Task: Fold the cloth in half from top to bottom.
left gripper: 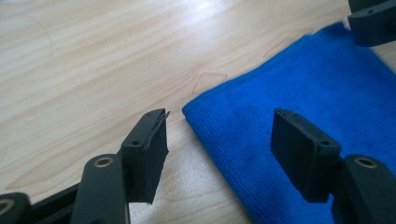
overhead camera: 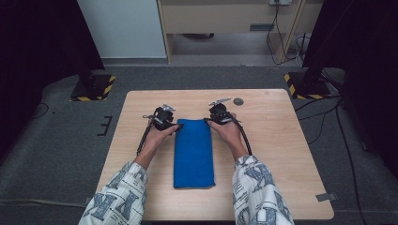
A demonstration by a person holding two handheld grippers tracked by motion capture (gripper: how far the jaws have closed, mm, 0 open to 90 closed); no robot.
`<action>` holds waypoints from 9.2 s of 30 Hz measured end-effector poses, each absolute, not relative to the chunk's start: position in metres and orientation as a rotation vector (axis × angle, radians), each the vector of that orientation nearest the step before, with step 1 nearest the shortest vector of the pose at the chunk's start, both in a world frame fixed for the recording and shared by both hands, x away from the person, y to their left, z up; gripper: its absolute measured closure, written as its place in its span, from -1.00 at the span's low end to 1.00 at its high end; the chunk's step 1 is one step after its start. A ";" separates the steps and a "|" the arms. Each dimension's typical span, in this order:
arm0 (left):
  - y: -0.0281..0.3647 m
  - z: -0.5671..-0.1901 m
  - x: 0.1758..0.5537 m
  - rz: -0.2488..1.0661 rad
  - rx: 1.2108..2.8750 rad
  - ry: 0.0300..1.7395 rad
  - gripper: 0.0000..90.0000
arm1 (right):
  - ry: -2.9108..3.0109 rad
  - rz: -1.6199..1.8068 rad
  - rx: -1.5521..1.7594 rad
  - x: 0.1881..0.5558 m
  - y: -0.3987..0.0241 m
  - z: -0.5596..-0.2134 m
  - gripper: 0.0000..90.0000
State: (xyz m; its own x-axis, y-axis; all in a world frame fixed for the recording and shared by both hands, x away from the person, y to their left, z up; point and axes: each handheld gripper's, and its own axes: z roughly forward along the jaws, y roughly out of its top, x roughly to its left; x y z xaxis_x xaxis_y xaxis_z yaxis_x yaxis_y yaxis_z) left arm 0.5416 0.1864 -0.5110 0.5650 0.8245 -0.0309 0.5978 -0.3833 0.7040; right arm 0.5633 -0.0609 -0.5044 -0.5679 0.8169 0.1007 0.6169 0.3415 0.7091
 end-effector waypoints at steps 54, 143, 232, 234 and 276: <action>0.166 -0.506 0.536 0.342 2.054 1.122 0.92 | 2.351 1.075 1.267 0.548 -0.056 -0.506 0.93; 0.177 -0.441 0.487 0.428 2.000 0.947 0.92 | 2.232 1.298 1.146 0.496 -0.073 -0.441 0.93; 0.192 -0.486 0.388 0.271 2.079 0.812 0.88 | 2.401 1.306 0.962 0.379 -0.080 -0.496 0.87; 0.191 -0.488 0.385 0.272 2.089 0.816 0.86 | 2.399 1.305 0.972 0.379 -0.081 -0.497 0.87; 0.199 -0.506 0.353 0.259 2.163 0.808 0.34 | 2.506 1.279 0.972 0.347 -0.080 -0.520 0.48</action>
